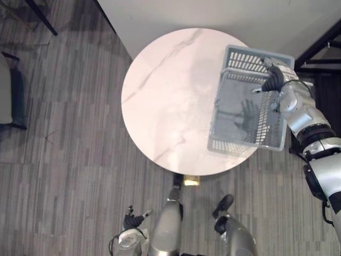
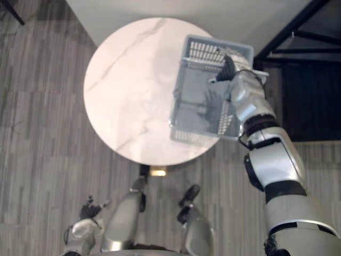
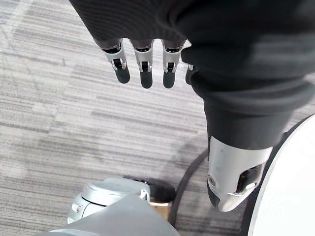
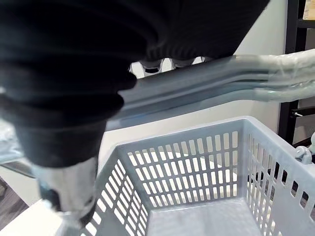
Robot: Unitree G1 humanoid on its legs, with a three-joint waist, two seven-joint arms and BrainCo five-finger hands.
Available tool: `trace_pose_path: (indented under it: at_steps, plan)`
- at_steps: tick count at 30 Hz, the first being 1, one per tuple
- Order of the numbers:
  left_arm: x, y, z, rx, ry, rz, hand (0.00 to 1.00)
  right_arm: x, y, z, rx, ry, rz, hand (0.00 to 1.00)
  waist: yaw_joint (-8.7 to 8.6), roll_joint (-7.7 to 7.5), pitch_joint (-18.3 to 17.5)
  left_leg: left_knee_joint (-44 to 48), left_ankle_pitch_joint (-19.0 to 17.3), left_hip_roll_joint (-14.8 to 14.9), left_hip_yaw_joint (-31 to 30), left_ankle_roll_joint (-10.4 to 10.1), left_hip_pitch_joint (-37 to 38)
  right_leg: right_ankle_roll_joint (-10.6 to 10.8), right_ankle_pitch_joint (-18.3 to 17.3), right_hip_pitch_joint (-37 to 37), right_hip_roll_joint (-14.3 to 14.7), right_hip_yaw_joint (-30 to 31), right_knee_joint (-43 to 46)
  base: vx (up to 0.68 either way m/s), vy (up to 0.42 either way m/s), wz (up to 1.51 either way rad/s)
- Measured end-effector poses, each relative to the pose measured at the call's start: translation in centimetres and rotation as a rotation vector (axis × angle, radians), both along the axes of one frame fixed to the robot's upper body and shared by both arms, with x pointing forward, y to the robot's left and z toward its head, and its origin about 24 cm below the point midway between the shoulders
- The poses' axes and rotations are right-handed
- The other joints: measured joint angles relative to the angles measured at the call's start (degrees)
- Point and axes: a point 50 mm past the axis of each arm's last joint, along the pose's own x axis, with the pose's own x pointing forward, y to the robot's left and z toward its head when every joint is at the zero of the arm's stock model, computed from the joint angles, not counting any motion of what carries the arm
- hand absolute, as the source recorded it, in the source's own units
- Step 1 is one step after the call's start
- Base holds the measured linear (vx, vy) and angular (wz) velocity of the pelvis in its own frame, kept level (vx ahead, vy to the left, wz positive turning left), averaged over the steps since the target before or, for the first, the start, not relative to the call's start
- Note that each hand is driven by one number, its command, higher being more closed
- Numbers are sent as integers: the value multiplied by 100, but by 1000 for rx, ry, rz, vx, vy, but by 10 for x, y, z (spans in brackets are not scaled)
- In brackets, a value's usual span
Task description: Pick vegetable in the basket
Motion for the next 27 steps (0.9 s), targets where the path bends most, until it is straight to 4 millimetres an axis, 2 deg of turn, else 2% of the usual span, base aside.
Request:
trace_pose_path:
  at_steps: [11,18,21,25,27]
  plan:
    - [6,-2,3,3,-24,-11,0,-3,-4,-5,-123,1,-5,100,12,58,45,0,4,-11,3,7,-3,-2,-3,-21,-10,20,33,0,0,0]
    - [6,-1,3,4,-22,-11,0,-5,8,-14,-268,31,57,100,0,57,44,0,5,-4,6,7,28,-2,-3,7,-10,25,35,0,0,0]
    - [6,-1,3,6,-16,-14,0,-8,20,-25,-347,72,132,100,-32,47,38,0,3,8,33,4,144,-7,-7,107,-9,53,33,4,-4,-2]
    - [5,0,2,11,5,-23,0,-20,50,-54,-454,141,312,100,-51,-18,-10,-1,-36,62,184,-46,386,11,-63,264,24,246,42,6,-24,-15]
    - [3,-1,1,21,24,-44,0,-32,66,-77,-487,193,420,100,-72,-55,-163,-2,-59,96,246,-74,459,5,-67,288,55,330,36,9,-33,-20]
